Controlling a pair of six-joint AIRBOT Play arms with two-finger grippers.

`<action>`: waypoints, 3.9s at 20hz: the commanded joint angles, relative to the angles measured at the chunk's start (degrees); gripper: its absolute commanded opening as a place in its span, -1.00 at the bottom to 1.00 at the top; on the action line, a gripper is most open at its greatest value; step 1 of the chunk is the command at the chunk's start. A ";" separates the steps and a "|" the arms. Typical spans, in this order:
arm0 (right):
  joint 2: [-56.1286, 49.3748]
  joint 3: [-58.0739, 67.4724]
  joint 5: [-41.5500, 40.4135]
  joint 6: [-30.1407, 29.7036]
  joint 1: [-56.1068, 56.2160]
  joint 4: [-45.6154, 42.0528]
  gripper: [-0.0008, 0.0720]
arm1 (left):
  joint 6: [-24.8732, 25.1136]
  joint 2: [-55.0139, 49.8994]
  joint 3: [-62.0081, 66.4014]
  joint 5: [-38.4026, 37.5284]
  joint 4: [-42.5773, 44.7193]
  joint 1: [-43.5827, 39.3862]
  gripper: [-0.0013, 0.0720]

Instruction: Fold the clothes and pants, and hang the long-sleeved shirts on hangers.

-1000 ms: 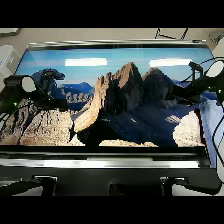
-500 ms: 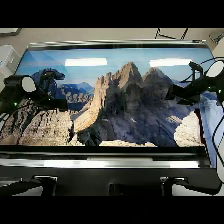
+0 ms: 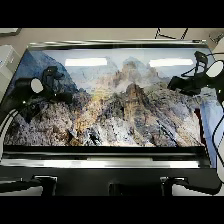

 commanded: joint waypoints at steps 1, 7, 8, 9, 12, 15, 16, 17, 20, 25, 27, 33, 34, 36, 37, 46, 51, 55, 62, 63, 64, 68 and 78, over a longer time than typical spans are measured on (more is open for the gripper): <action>-0.11 0.00 -7.85 -1.03 0.07 -0.72 0.92 | -13.25 -5.55 2.84 26.01 0.37 3.23 0.97; -0.63 0.00 -4.59 -1.03 0.07 -0.74 0.92 | -31.04 -20.22 20.35 3.32 -19.06 32.17 0.98; -0.63 0.00 -4.39 -1.01 0.07 -0.70 0.92 | -30.51 -20.65 19.28 1.81 -19.98 34.97 0.98; -0.63 0.00 -4.17 -1.01 0.07 -0.70 0.92 | -29.09 -20.72 17.57 2.27 -19.93 36.72 0.98; -0.63 0.00 -3.52 -0.79 0.11 -0.57 0.92 | -28.83 -22.03 13.05 10.56 -22.25 37.55 0.98; -0.63 0.00 -0.76 -0.79 0.11 0.00 0.92 | -19.28 -25.59 12.28 24.83 -35.65 35.69 0.98; -0.63 0.00 0.92 -0.79 0.11 0.37 0.92 | -15.67 -26.60 12.28 28.85 -40.50 34.84 0.98; -0.61 0.00 2.62 -0.76 0.11 0.76 0.92 | -14.10 -27.61 12.28 32.30 -43.78 33.92 0.98; -0.48 0.02 8.70 0.33 0.11 4.79 0.92 | -14.12 -28.59 12.31 37.29 -44.78 31.26 0.22; 2.67 0.07 8.20 -4.57 0.11 1.25 0.92 | 10.16 -16.17 12.31 34.03 -44.81 24.48 -0.90; 5.49 0.09 4.90 -5.11 0.11 -2.45 0.92 | 23.12 -4.98 12.28 26.47 -44.76 19.63 -0.90; 16.50 0.09 0.94 -5.11 0.11 -3.56 0.92 | 18.97 21.29 11.02 18.58 -35.98 -4.55 -0.90; 18.43 0.09 0.96 -5.11 0.11 -3.74 0.92 | 14.32 23.43 10.29 18.62 -32.57 -9.11 -0.90; 22.14 0.09 0.70 -5.14 0.11 -4.33 0.92 | 4.98 25.70 8.09 18.60 -24.72 -16.87 -0.90; 23.71 0.09 0.74 -5.11 0.11 -4.83 0.92 | 0.98 26.14 6.51 18.58 -20.24 -19.87 -0.90; 23.87 -0.09 11.50 -4.66 0.11 -4.98 0.92 | -6.56 4.59 -11.50 19.21 -26.34 -28.35 -0.90; 17.11 -0.11 13.70 -3.30 0.11 -2.86 0.92 | 2.73 -5.40 -8.35 16.31 -41.66 -35.87 0.97; 8.26 -0.48 18.51 -3.89 0.11 6.95 0.93 | 3.43 1.14 -2.67 0.44 -26.51 -23.76 0.97; -6.29 -12.07 15.39 -5.20 0.28 26.84 0.92 | 4.46 9.40 -9.99 -18.88 -18.91 2.71 0.97; -7.45 -13.42 15.32 -5.79 0.59 27.23 0.92 | 5.38 9.35 -13.77 -17.84 -19.04 3.98 0.97; -8.44 -14.51 15.32 -6.80 1.31 26.95 0.92 | 5.40 9.35 -17.57 -15.80 -19.30 4.68 0.97; -9.44 -16.04 11.93 -8.98 4.98 26.47 0.92 | 6.27 9.01 -30.84 -2.64 -28.17 5.11 0.97; -13.07 -16.04 7.69 -6.86 11.02 26.32 0.92 | 7.96 3.13 -33.99 15.30 -43.80 -0.76 0.57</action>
